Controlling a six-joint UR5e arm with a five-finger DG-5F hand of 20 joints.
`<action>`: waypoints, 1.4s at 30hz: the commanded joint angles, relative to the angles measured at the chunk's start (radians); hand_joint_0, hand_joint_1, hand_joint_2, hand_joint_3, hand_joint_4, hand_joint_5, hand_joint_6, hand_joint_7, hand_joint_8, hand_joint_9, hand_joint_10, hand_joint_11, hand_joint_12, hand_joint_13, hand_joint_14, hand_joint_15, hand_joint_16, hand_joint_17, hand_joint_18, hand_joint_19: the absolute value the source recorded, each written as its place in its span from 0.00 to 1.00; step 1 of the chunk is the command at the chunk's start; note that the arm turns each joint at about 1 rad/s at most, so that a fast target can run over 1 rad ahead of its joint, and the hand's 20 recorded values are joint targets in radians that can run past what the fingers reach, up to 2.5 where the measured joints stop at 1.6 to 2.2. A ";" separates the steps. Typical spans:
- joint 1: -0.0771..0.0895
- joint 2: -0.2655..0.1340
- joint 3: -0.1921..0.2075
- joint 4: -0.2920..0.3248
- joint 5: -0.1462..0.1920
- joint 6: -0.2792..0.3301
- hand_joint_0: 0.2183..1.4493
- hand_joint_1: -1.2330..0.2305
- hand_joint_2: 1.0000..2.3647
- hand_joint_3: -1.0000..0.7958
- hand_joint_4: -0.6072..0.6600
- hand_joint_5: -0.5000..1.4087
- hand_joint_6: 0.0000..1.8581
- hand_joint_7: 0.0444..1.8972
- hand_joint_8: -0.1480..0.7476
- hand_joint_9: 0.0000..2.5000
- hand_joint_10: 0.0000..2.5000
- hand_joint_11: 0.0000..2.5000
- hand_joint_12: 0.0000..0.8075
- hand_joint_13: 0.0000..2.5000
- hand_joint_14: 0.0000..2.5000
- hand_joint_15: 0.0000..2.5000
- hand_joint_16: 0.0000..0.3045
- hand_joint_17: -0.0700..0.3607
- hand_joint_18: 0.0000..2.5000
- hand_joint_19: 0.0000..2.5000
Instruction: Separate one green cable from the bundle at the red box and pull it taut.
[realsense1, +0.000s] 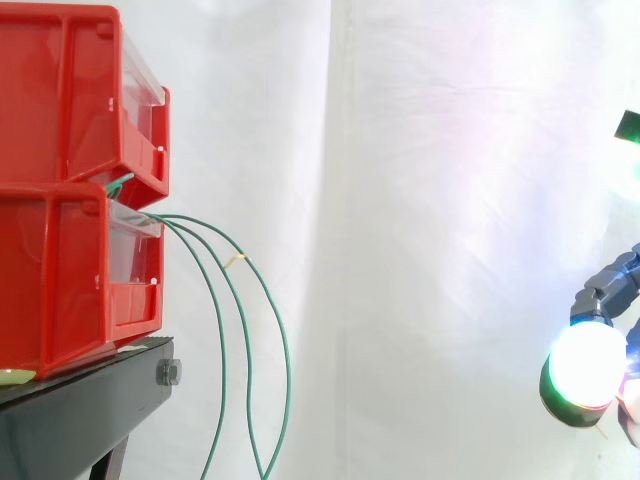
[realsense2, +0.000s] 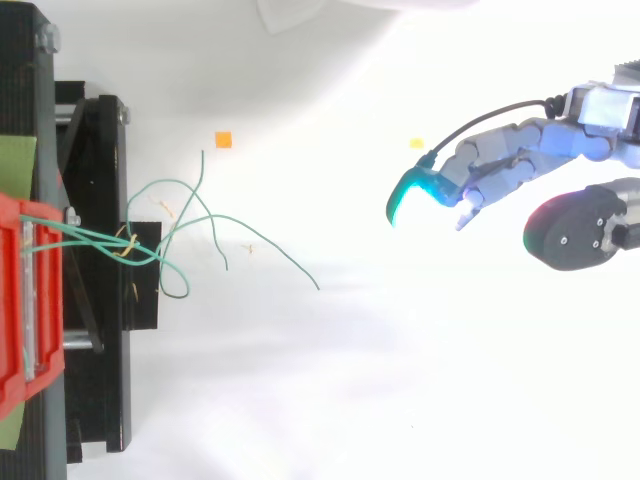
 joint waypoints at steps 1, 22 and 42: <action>0.000 0.000 0.000 -0.001 0.000 0.000 0.17 0.73 0.00 0.28 0.65 0.16 0.27 0.34 0.46 0.30 0.00 0.16 0.38 0.27 0.01 0.18 0.17 0.44 0.26 0.26; 0.001 0.001 0.000 -0.001 0.000 0.000 0.20 0.58 0.00 0.28 0.69 0.18 0.27 0.36 0.50 0.42 0.01 0.25 0.46 0.36 0.01 0.24 0.18 0.44 0.32 0.28; 0.001 0.000 0.000 0.000 0.000 0.000 0.20 0.56 0.00 0.28 0.69 0.18 0.27 0.36 0.50 0.42 0.01 0.25 0.46 0.37 0.01 0.24 0.21 0.50 0.38 0.25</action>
